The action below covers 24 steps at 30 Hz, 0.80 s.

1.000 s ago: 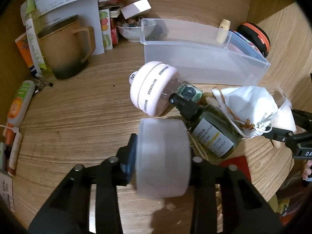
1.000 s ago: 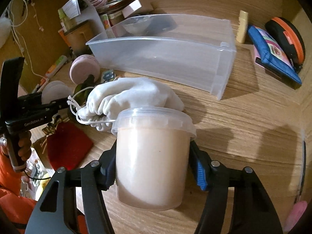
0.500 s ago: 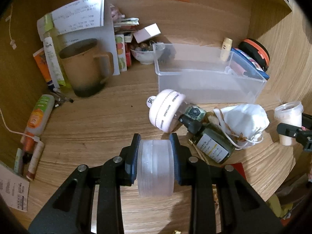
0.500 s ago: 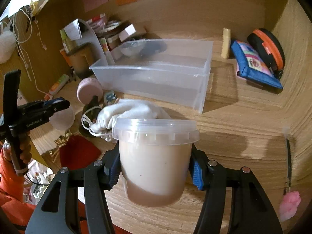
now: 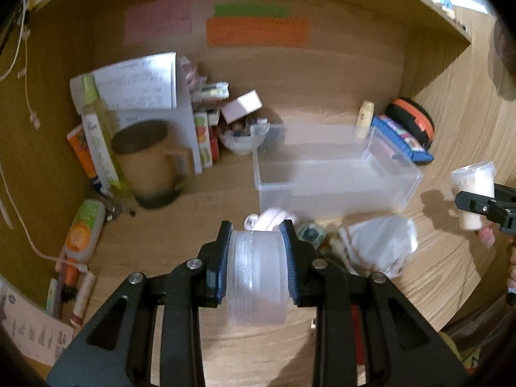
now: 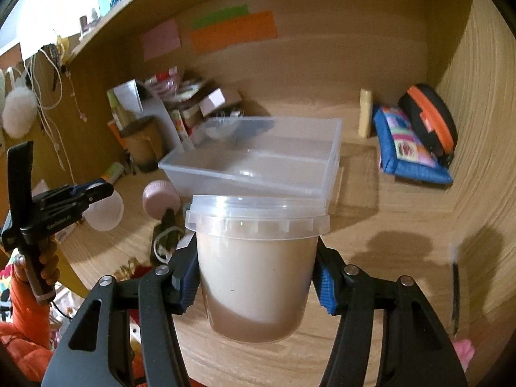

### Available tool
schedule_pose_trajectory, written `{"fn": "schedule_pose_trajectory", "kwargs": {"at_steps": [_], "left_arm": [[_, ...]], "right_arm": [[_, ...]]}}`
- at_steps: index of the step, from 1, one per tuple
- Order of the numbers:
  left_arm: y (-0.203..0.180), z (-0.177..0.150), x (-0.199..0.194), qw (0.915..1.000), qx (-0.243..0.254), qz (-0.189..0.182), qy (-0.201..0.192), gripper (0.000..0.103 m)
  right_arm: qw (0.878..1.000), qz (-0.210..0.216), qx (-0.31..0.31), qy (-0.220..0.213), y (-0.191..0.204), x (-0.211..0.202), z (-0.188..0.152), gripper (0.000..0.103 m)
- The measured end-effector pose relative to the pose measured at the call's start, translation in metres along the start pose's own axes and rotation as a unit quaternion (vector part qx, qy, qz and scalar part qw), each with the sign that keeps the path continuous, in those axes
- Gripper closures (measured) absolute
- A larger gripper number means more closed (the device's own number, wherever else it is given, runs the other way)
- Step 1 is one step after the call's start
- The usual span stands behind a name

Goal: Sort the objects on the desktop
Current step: 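Carry both containers over the clear box and open both tools to drop them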

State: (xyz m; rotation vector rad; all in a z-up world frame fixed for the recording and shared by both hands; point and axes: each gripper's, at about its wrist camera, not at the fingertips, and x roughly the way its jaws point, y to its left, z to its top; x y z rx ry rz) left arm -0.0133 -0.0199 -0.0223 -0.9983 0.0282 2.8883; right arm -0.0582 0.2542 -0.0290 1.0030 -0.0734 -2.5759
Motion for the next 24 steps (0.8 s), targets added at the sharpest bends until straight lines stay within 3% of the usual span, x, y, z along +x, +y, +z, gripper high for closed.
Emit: {"fn": "schedule_pose_trajectory", "kwargs": {"at_steps": [12, 24], "left_arm": [[0.003, 0.056, 0.003, 0.9992, -0.005, -0.036, -0.013, 0.074], [-0.004, 0.103, 0.047, 0.9987, 0.017, -0.049, 0.002, 0.074]], "right_arm": [[0.999, -0.008, -0.019, -0.040, -0.004, -0.007, 0.051, 0.048], [0.999, -0.011, -0.018, -0.029, -0.026, 0.030, 0.098, 0.048]]}}
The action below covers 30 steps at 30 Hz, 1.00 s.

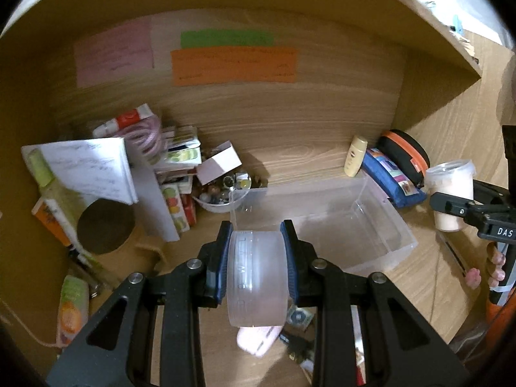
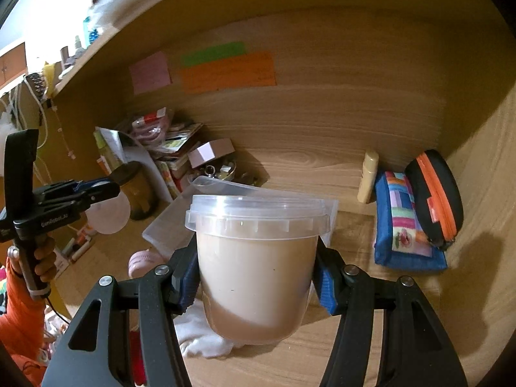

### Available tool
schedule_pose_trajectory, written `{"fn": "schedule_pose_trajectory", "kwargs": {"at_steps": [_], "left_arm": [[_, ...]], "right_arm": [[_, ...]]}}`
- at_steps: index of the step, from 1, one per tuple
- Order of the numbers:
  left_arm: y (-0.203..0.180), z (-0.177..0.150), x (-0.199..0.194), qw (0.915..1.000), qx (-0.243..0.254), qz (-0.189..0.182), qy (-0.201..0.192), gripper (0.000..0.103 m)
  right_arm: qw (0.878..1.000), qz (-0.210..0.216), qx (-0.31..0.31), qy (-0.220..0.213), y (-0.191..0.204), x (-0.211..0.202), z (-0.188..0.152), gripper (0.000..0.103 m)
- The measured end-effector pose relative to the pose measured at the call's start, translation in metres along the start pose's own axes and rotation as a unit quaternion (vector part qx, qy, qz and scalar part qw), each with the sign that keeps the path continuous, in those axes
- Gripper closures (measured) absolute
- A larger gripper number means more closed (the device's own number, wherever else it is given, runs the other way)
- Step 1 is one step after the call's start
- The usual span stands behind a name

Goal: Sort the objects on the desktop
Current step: 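Carry both containers over the clear box and open both tools to drop them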

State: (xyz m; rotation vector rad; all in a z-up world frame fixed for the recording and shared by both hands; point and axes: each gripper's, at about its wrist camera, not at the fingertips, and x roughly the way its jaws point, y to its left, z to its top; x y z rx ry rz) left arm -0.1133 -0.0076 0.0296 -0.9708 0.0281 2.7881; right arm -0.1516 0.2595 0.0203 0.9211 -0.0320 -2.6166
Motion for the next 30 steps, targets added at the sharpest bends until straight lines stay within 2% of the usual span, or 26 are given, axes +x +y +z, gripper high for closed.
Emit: {"fn": "schedule_pose_trajectory", "kwargs": {"at_steps": [12, 18, 30], "left_arm": [[0.000, 0.018, 0.082, 0.9976, 0.009, -0.028, 0.062, 0.074], [0.000, 0.020, 0.123, 0.9946, 0.014, -0.027, 0.099, 0.074], [-0.015, 0.018, 0.176, 0.9880, 0.062, -0.025, 0.140, 0.074]], "right_arm": [[0.998, -0.008, 0.010, 0.055, -0.022, 0.065, 0.012, 0.048], [0.996, -0.007, 0.008, 0.088, -0.031, 0.096, 0.010, 0.048], [0.988, -0.010, -0.025, 0.150, -0.031, 0.150, 0.004, 0.048]]}}
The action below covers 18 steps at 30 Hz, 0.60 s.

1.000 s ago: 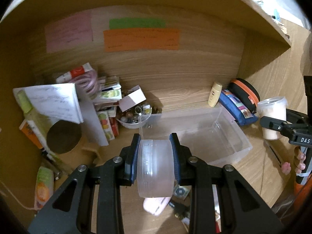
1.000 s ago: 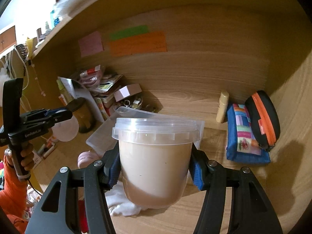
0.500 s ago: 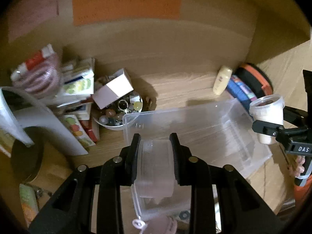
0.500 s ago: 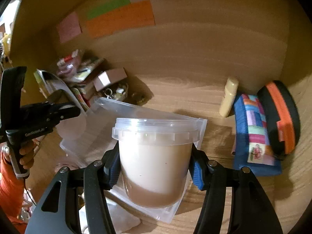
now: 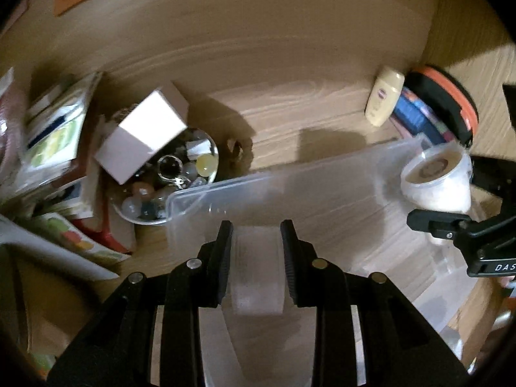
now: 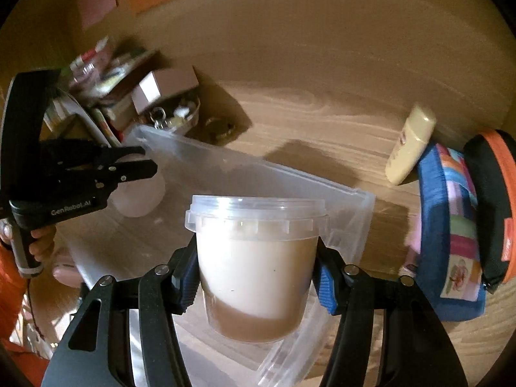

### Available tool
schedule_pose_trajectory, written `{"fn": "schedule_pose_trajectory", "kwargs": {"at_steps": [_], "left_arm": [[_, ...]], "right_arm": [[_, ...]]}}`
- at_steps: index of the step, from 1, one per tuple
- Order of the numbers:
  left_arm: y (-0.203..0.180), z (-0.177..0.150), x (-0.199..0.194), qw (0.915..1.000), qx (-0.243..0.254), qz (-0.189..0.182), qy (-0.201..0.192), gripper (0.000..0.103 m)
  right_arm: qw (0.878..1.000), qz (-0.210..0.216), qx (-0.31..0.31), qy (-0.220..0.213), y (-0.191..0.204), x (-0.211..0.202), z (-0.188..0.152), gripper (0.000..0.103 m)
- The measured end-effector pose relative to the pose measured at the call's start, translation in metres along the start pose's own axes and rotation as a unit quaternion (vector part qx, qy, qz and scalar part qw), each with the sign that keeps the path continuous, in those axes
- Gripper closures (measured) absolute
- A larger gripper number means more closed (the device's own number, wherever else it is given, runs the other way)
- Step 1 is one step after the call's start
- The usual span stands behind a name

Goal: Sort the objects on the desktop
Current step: 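Carry both containers over the clear box and open both tools to drop them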

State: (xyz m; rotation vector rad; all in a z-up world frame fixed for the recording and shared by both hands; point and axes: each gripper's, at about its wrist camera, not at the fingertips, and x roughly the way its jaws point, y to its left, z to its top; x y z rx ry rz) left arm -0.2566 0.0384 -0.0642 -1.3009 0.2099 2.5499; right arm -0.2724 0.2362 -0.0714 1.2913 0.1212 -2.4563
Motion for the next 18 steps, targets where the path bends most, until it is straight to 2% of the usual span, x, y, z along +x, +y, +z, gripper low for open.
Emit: {"fn": "schedule_pose_trajectory", "kwargs": {"at_steps": [2, 5, 13, 18], "left_arm": [[-0.005, 0.002, 0.002, 0.9998, 0.017, 0.009, 0.003, 0.074], [-0.006, 0.003, 0.003, 0.9994, 0.029, 0.016, 0.008, 0.074], [0.000, 0.001, 0.010, 0.9991, 0.031, 0.013, 0.027, 0.074], [0.002, -0.001, 0.012, 0.9991, 0.032, 0.009, 0.026, 0.074]], "right_arm": [[1.000, -0.015, -0.025, 0.012, 0.006, 0.005, 0.001, 0.048], [0.999, -0.014, -0.038, 0.032, 0.011, 0.011, 0.003, 0.048], [0.995, -0.038, -0.059, 0.066, 0.021, 0.026, 0.006, 0.048], [0.990, -0.071, -0.082, 0.090, 0.029, 0.032, 0.003, 0.048]]}}
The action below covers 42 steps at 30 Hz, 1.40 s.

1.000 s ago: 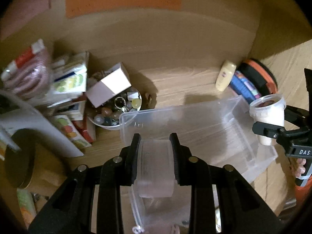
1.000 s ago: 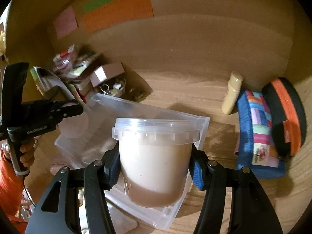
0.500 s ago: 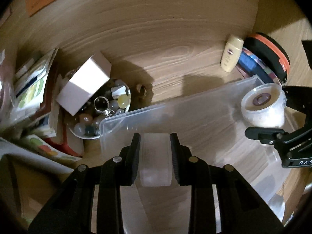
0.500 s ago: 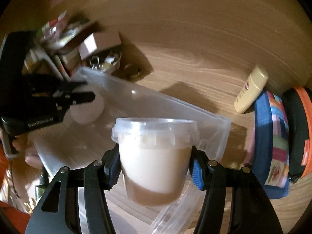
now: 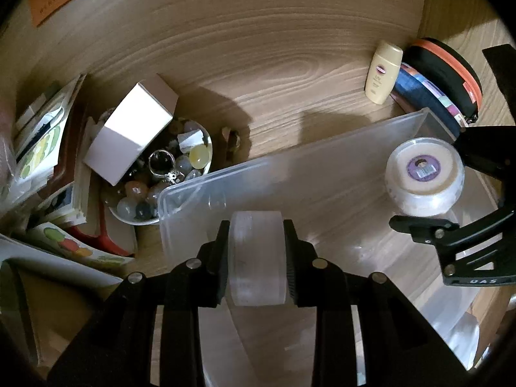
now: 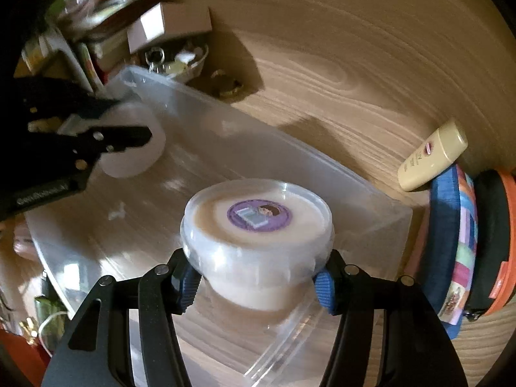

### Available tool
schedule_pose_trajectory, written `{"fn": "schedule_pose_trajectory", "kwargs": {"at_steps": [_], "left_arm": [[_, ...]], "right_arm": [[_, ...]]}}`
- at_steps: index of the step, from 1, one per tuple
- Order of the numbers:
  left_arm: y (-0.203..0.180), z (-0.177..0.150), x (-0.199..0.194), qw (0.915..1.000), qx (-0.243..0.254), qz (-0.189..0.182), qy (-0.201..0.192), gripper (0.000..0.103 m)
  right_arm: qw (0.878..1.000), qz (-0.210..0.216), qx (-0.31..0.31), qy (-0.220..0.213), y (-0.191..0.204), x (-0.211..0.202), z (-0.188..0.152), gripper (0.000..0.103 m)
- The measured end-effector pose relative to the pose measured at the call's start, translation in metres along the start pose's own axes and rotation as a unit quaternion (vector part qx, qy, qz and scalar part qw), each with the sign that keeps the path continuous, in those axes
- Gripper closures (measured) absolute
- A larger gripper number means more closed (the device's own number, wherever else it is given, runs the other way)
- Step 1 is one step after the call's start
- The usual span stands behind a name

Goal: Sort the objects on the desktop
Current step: 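Carry both containers over the clear box and open both tools to drop them, then withdraw both tools from the box toward the remaining items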

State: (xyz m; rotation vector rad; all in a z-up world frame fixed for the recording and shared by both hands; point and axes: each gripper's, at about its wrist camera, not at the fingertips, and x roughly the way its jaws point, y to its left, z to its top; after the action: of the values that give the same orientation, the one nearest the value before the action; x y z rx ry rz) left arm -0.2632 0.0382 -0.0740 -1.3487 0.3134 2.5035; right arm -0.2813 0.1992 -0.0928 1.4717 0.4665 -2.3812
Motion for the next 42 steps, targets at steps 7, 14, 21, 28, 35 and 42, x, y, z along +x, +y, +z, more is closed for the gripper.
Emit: {"fn": "schedule_pose_trajectory", "kwargs": {"at_steps": [7, 14, 21, 28, 35, 42], "left_arm": [[0.002, -0.001, -0.001, 1.0000, -0.003, -0.002, -0.004, 0.067], [0.001, -0.003, -0.022, 0.9994, 0.003, 0.008, -0.033, 0.032], [-0.002, -0.014, -0.049, 0.9983, 0.005, 0.021, -0.054, 0.025], [0.000, -0.023, -0.088, 0.9958, -0.015, 0.028, -0.085, 0.023], [0.004, -0.040, -0.149, 0.9862, -0.044, 0.055, -0.150, 0.012], [0.002, -0.065, -0.187, 0.9771, -0.062, 0.091, -0.182, 0.004]], "right_arm": [[0.999, -0.021, -0.014, 0.032, 0.007, 0.002, 0.005, 0.047], [0.998, -0.046, 0.000, 0.039, 0.011, -0.018, 0.002, 0.030], [0.997, -0.073, 0.009, 0.028, 0.014, -0.047, -0.011, 0.028], [0.996, -0.079, 0.030, -0.041, 0.026, -0.098, -0.024, 0.028], [0.983, -0.079, 0.034, -0.160, 0.045, -0.166, -0.041, 0.027], [0.965, -0.076, 0.031, -0.249, 0.053, -0.212, -0.065, 0.016]]}}
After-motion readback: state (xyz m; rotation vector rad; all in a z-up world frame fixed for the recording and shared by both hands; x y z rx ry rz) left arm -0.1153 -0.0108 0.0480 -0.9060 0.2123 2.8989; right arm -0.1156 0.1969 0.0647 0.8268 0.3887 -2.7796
